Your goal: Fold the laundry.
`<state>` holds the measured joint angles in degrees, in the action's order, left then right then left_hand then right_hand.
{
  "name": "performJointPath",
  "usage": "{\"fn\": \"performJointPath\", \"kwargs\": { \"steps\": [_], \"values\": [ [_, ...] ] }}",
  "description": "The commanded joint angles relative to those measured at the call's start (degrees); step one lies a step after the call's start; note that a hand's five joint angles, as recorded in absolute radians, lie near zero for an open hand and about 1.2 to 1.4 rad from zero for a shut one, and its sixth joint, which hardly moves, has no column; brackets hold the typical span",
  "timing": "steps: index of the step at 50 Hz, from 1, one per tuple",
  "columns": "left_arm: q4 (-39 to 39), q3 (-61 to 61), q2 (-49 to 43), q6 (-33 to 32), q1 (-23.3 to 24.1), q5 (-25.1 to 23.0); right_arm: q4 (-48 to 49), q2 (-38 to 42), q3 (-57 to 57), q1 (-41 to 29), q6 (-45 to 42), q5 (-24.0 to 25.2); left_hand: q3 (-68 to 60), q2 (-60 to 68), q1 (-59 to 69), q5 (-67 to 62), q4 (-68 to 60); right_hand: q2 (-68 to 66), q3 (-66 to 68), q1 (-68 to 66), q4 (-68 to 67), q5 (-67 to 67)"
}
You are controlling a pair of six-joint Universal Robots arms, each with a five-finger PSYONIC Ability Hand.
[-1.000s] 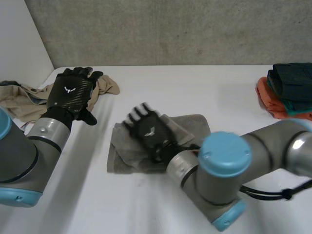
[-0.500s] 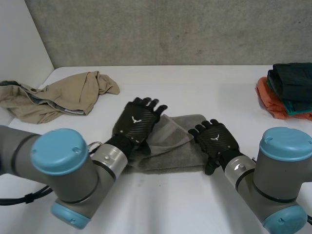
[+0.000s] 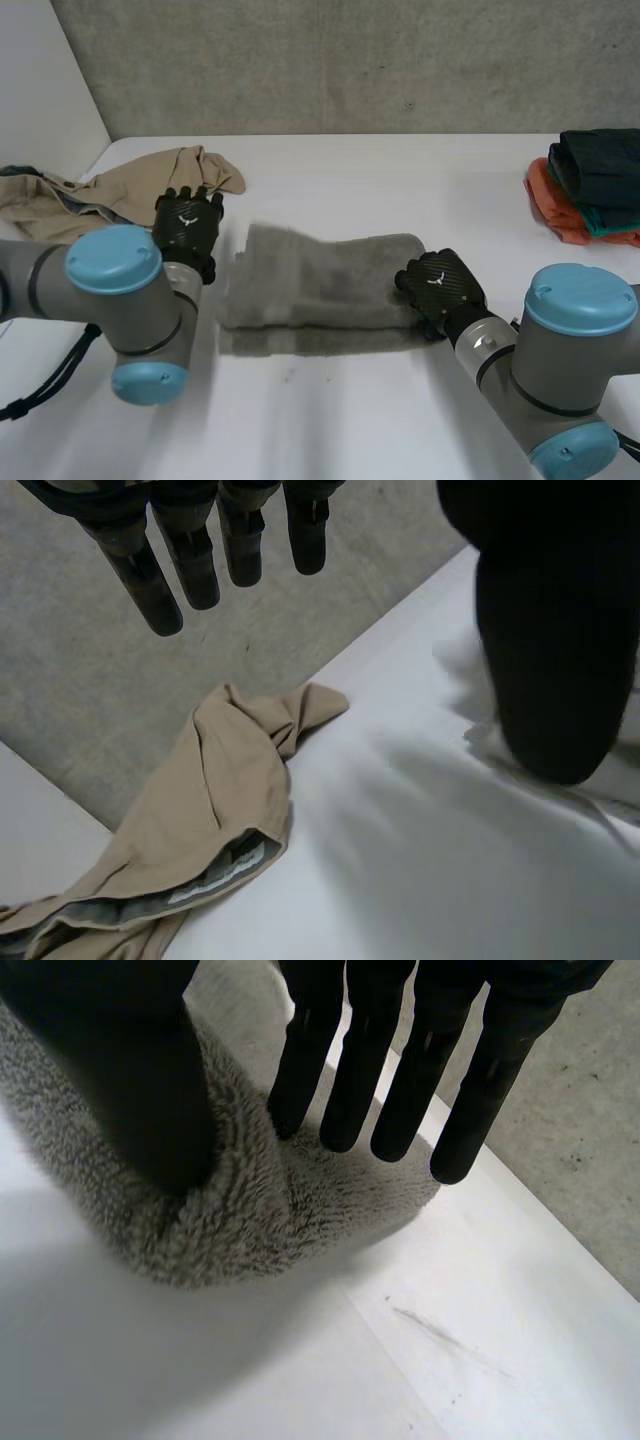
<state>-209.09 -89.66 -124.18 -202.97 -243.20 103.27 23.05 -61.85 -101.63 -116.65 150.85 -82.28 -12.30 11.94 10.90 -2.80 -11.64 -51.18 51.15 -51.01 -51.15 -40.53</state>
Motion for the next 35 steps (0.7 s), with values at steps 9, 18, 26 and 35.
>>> {"fn": "performJointPath", "kwargs": {
  "steps": [9, 18, 26, 35],
  "values": [
    [0.09, -12.72, 17.2, -0.05, 2.64, -4.56, -4.24, -3.44, -1.38, 0.81, -10.2, -4.99, 1.58, -1.22, -0.17, 2.08, 0.92, -28.82, 28.85, -28.99, -28.85, -29.47],
    [-0.44, -15.11, 21.96, -0.06, 1.5, -4.65, -2.05, -5.29, 3.97, 0.11, -29.9, -10.89, 2.25, -1.89, -0.85, 2.76, 1.59, -28.82, 28.85, -28.99, -28.85, -29.47],
    [-0.44, -15.28, 22.48, 0.73, 0.88, -6.58, 6.21, -1.79, 8.55, -16.49, -32.81, 6.49, 2.25, -1.89, -0.85, 2.76, 1.6, -28.82, 28.85, -28.99, -28.85, -29.47],
    [-0.53, -14.76, 23.28, 6.79, 0.8, -7.55, 5.16, 5.08, 7.32, -22.39, -31.41, 11.01, 2.25, -1.89, -0.85, 2.76, 1.59, 21.88, -21.86, 21.71, 21.85, 21.23]
  ]
}}
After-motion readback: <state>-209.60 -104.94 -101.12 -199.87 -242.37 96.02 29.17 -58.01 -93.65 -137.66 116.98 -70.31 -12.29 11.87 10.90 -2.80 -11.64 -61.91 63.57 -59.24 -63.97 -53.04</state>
